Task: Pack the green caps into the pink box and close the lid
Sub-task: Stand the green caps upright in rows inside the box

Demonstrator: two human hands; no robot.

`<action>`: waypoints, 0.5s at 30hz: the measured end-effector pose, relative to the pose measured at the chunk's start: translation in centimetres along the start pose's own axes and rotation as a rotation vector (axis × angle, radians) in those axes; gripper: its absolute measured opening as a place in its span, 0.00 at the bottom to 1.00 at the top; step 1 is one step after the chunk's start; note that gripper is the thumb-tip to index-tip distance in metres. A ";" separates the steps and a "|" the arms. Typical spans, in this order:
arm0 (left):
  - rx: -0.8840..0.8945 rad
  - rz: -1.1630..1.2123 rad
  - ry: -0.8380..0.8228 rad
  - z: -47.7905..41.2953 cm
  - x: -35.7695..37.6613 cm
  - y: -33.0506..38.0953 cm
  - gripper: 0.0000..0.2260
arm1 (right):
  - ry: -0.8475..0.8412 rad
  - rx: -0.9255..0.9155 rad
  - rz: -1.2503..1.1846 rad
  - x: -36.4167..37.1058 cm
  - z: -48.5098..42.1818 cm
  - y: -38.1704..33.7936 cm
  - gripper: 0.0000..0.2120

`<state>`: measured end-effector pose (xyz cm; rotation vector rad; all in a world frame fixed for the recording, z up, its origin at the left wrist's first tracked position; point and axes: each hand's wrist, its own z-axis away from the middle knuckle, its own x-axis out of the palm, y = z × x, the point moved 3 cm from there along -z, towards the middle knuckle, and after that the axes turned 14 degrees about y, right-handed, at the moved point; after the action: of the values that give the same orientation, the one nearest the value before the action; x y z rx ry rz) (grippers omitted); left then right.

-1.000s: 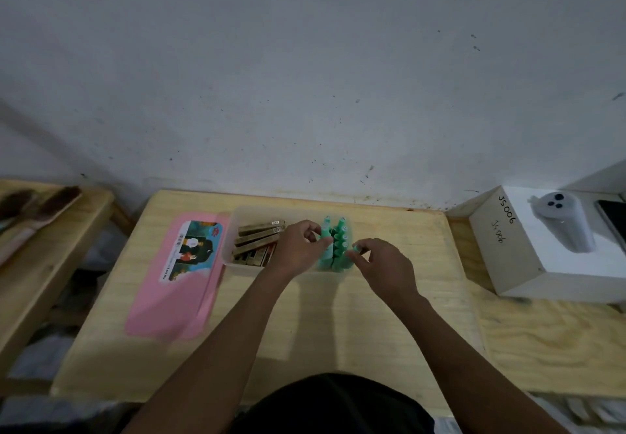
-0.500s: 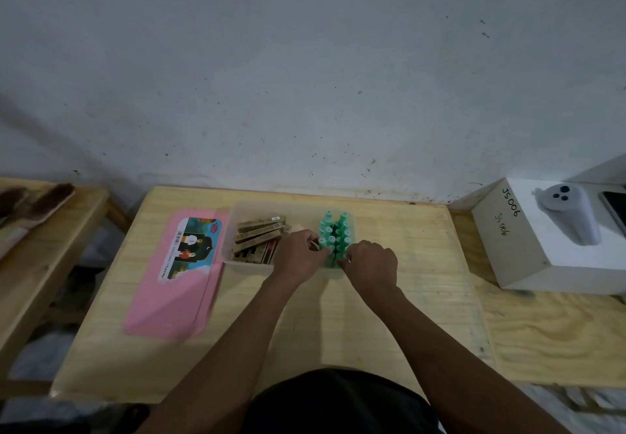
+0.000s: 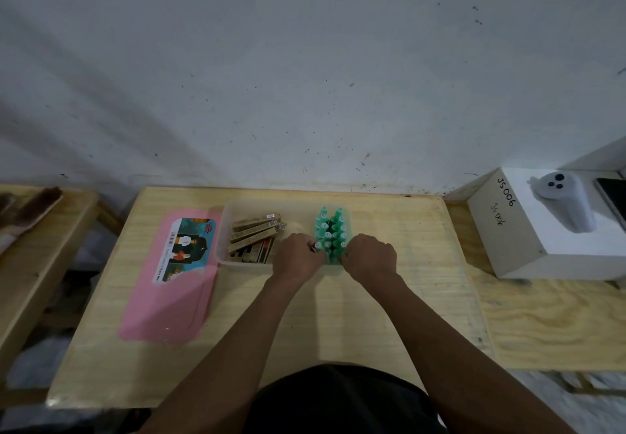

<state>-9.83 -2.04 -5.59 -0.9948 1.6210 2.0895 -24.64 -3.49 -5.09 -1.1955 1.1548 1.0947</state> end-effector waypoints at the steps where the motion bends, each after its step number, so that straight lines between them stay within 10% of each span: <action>1: 0.005 -0.011 0.000 0.0 0.1 0.0 0.05 | -0.007 0.006 -0.025 0.2 0.0 0.2 0.13; 15: 0.018 -0.056 -0.063 0.3 1.4 -0.6 0.09 | 0.027 0.087 -0.340 0.0 2.3 1.7 0.12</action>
<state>-10.51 -1.83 -6.93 -0.9483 1.5608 2.0448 -26.21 -1.13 -5.22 -1.2850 0.9651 0.7657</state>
